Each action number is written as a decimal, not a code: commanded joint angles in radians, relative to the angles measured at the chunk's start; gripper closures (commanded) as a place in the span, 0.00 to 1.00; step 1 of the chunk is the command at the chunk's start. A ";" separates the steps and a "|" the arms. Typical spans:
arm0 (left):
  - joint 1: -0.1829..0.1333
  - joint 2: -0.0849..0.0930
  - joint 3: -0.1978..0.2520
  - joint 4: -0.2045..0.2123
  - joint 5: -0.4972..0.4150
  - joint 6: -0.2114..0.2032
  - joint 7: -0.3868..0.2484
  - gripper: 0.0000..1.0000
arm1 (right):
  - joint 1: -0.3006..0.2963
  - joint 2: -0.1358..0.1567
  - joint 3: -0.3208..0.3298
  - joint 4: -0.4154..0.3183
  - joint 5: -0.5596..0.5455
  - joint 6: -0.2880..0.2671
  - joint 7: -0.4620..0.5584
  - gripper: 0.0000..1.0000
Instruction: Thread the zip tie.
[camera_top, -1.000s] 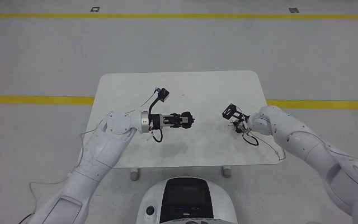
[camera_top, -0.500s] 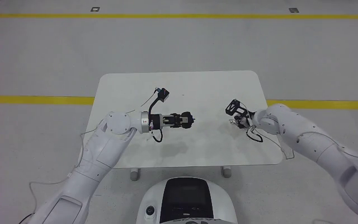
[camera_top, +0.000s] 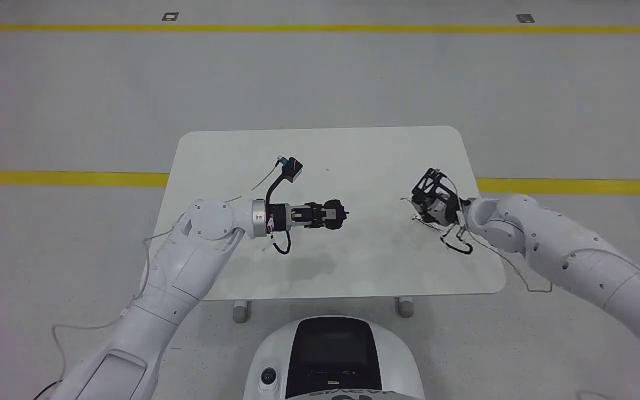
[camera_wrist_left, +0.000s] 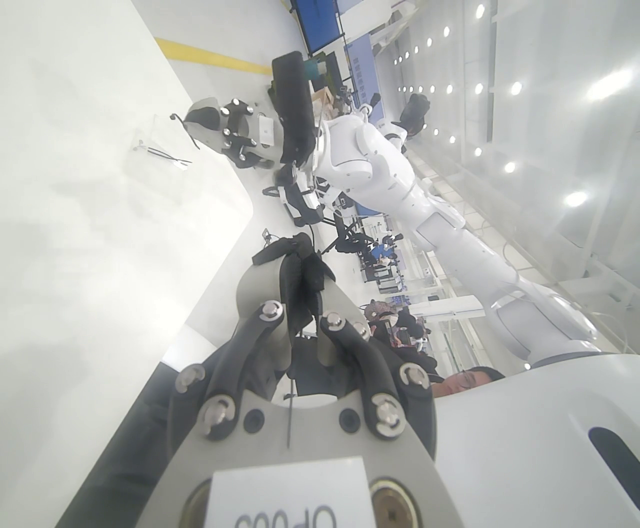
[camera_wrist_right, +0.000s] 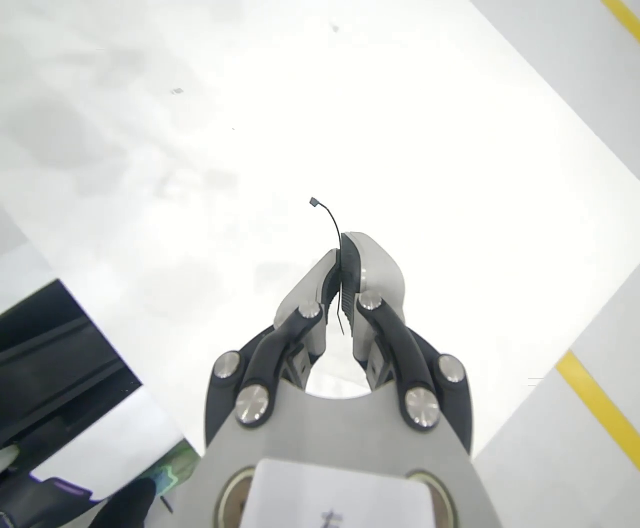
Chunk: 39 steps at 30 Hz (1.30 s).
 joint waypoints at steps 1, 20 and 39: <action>0.000 0.000 0.000 0.000 0.000 0.000 0.000 1.00 | -0.001 0.002 0.000 -0.002 -0.040 0.000 0.051 1.00; 0.000 0.000 0.000 0.000 0.000 0.000 0.000 1.00 | -0.146 0.065 0.129 -0.119 0.291 0.000 -0.376 1.00; 0.000 0.000 0.000 0.000 0.000 0.000 0.000 1.00 | -0.223 0.084 0.161 -0.252 0.371 0.000 -0.548 1.00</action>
